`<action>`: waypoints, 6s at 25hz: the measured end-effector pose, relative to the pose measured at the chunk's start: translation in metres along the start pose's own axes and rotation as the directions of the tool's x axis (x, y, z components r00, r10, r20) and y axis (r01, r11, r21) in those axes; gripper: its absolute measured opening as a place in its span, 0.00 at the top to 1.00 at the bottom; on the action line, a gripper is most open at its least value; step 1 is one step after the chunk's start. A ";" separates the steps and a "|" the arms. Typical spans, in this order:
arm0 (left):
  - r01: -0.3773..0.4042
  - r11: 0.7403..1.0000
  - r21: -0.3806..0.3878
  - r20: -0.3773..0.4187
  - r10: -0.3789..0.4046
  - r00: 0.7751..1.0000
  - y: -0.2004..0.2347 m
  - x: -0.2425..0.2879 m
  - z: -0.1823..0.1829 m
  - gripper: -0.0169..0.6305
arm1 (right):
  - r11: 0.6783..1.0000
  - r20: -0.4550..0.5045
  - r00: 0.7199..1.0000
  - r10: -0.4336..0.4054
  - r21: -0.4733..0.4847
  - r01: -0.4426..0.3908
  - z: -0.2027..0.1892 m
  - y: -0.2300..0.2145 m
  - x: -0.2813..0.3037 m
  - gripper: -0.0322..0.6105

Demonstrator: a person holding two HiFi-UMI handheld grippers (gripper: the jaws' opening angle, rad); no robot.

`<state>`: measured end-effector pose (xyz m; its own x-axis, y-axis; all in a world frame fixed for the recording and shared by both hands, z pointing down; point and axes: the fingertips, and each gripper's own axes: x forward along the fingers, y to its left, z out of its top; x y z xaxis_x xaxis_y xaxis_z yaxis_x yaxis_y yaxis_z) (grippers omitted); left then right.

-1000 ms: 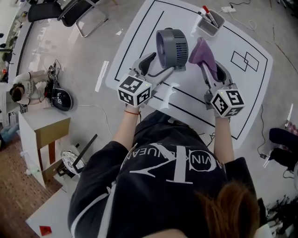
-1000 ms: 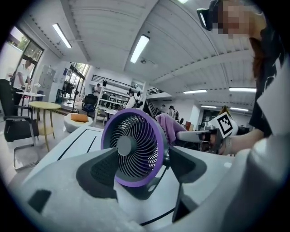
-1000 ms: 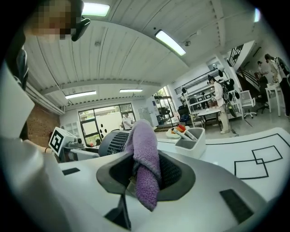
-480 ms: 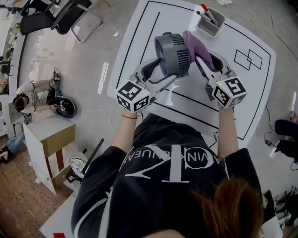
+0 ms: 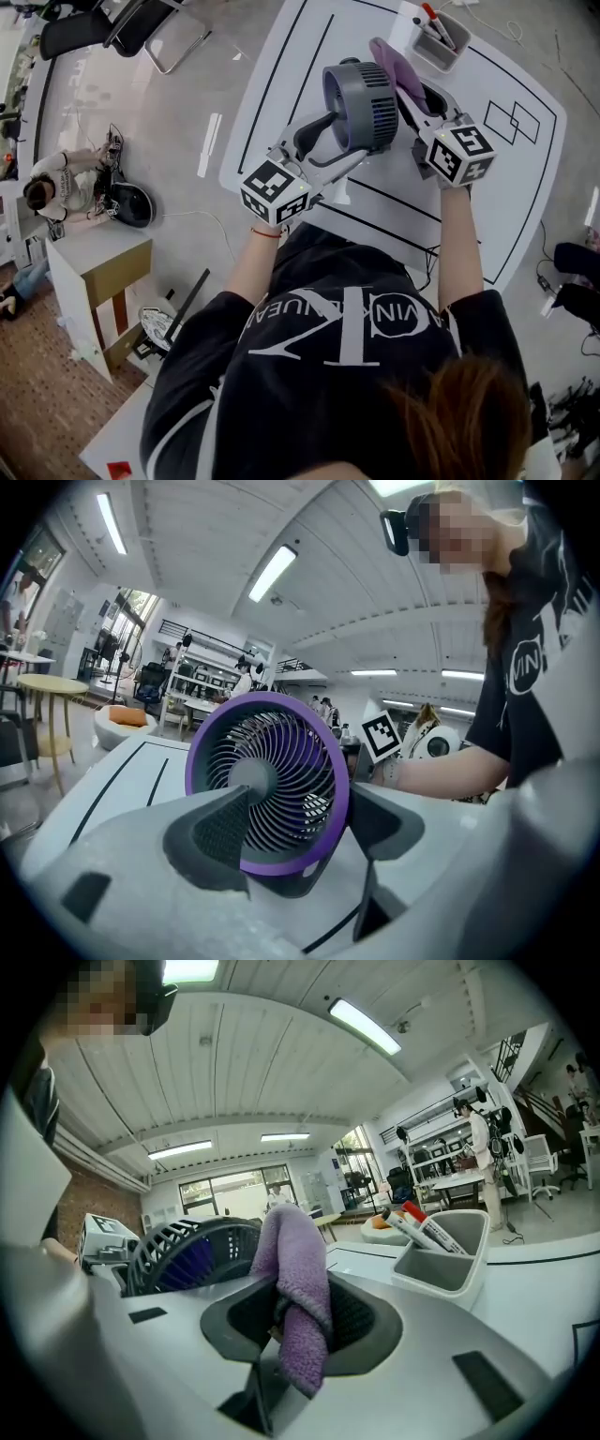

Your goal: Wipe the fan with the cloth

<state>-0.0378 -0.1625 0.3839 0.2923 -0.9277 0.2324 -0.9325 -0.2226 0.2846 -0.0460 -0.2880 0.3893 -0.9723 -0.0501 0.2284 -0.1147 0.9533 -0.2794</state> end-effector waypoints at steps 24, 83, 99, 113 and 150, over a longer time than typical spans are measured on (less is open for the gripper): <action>0.008 1.000 -0.013 0.015 -0.008 1.000 0.001 0.000 -0.002 0.47 | 0.996 -0.174 0.984 0.044 0.081 -0.030 -0.059 0.036 -0.051 0.79; 0.025 0.993 -0.115 0.037 -0.020 0.999 0.000 -0.005 -0.009 0.51 | 0.351 -0.863 0.505 -0.014 -0.477 -0.805 0.031 0.053 0.078 0.80; 0.051 0.984 -0.172 0.047 -0.044 0.998 0.000 -0.003 -0.013 0.52 | 0.259 -0.819 0.573 -0.042 -0.563 -0.785 0.054 0.078 0.021 0.80; 0.002 0.977 -0.214 0.050 0.009 0.999 -0.005 -0.003 -0.020 0.55 | 0.135 -0.706 0.694 -0.138 -0.708 -0.693 0.043 0.107 -0.033 0.80; -0.213 0.967 -0.138 0.091 0.226 0.970 -0.067 -0.087 -0.061 0.73 | 0.155 -0.511 0.802 -0.310 -0.859 -0.487 -0.063 0.132 -0.090 0.79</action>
<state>0.0118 -0.0482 0.4014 0.0532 -0.9773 0.2051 -0.9348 0.0235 0.3543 0.0391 -0.1384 0.3905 -0.6403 -0.1834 0.7459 0.6311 0.4279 0.6470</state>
